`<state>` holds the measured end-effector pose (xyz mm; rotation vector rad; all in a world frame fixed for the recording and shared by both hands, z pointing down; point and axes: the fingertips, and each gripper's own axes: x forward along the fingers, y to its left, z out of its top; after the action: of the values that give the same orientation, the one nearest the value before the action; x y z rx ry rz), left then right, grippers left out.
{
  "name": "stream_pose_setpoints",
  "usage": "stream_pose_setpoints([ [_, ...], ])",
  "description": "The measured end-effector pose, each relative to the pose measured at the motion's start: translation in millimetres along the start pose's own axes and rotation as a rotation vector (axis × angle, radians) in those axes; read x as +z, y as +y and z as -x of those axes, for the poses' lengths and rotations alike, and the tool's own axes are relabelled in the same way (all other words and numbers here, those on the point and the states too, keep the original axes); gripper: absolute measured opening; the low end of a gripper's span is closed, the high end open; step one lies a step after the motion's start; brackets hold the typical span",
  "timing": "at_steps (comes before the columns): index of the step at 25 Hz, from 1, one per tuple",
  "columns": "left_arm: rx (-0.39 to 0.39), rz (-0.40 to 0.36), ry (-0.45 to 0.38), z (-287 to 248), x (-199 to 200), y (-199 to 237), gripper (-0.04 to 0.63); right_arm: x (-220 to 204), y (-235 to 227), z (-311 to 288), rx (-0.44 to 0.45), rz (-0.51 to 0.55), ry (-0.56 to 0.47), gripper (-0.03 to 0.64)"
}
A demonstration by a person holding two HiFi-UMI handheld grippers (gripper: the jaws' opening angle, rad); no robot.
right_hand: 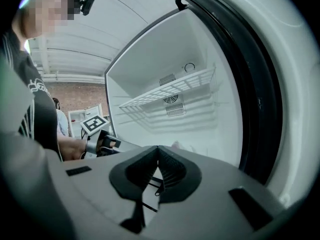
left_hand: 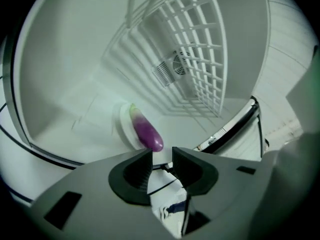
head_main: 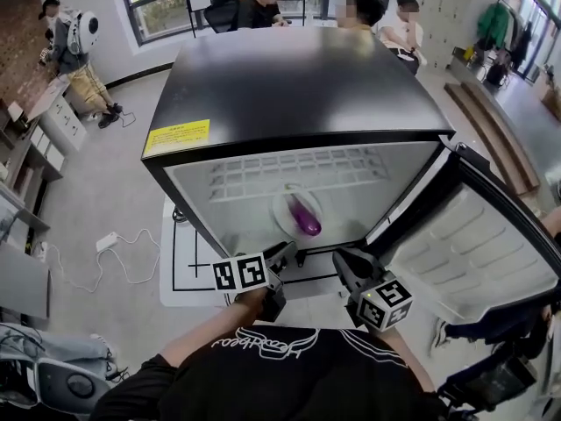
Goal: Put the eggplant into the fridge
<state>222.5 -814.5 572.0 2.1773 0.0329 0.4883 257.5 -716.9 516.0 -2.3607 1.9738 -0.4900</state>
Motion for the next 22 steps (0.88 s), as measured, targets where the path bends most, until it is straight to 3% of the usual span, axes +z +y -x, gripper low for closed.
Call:
stream_pose_setpoints([
  [2,-0.061,-0.085,0.006,7,-5,-17,0.13,2,3,4,0.015,0.009,-0.009,0.006],
  [5,-0.064,-0.224,-0.007,23,-7,-32,0.106,6,13,13,0.035,0.019,-0.015,0.006],
  [7,-0.09,-0.253,-0.024,34,-9,-43,0.012,7,20,21,0.05,0.022,-0.017,0.006],
  [10,-0.174,-0.274,-0.041,50,-20,-68,0.008,2,30,37,0.074,0.027,-0.014,0.006],
  [14,-0.251,-0.373,-0.033,67,-45,-110,0.008,-4,41,64,0.095,0.015,-0.01,0.006],
  [22,-0.312,-0.531,-0.003,108,-116,-170,0.008,-18,77,123,0.15,0.042,-0.013,0.006],
])
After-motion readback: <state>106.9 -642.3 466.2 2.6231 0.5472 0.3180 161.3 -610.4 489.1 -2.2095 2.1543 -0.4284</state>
